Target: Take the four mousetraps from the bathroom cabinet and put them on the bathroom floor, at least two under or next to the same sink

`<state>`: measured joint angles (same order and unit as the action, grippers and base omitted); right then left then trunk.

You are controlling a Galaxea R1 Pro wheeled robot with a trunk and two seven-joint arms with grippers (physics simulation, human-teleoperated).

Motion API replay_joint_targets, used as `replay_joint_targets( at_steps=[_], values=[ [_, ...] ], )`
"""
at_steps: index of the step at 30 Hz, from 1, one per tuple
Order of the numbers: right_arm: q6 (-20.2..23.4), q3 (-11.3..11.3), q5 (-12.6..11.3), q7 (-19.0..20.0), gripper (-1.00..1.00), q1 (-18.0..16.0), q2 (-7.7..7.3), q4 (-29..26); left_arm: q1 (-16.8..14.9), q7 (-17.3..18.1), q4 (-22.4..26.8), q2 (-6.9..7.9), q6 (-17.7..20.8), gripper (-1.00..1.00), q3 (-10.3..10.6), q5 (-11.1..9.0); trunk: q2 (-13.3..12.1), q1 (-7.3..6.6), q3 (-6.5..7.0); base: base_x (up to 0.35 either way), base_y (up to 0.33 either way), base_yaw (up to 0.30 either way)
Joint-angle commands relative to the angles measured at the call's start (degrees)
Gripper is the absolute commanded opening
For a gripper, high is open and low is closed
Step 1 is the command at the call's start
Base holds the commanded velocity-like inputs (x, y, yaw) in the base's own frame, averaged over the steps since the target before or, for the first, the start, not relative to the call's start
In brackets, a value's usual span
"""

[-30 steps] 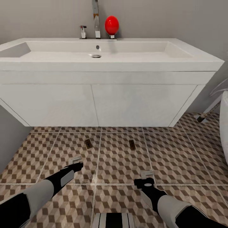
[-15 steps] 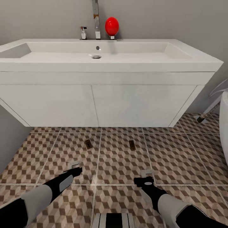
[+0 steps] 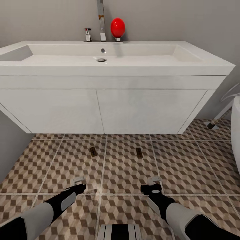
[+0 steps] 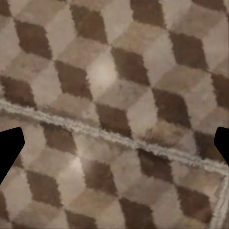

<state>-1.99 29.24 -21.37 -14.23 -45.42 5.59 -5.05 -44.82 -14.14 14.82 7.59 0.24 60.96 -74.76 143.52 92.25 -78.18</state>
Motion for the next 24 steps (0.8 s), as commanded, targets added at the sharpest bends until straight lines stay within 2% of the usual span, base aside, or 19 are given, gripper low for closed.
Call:
replay_joint_targets(
  at_steps=[1, 24],
  values=[
    [-0.21, 0.47, -0.6, -0.18, 1.0, -0.03, 0.03, 0.04, -0.02, -0.45, 0.21, 0.07, 0.03, 1.0, 0.48, -0.39, 0.02, -0.01, -0.04, 0.0, 0.0, 0.0],
    [-0.17, 0.47, -0.6, -0.13, 1.0, 0.01, 0.12, 0.04, 0.0, -0.5, 0.21, 0.06, 0.02, 1.0, 0.48, -0.44, -0.01, -0.06, 0.4, 0.0, 0.0, 0.0]
  ],
)
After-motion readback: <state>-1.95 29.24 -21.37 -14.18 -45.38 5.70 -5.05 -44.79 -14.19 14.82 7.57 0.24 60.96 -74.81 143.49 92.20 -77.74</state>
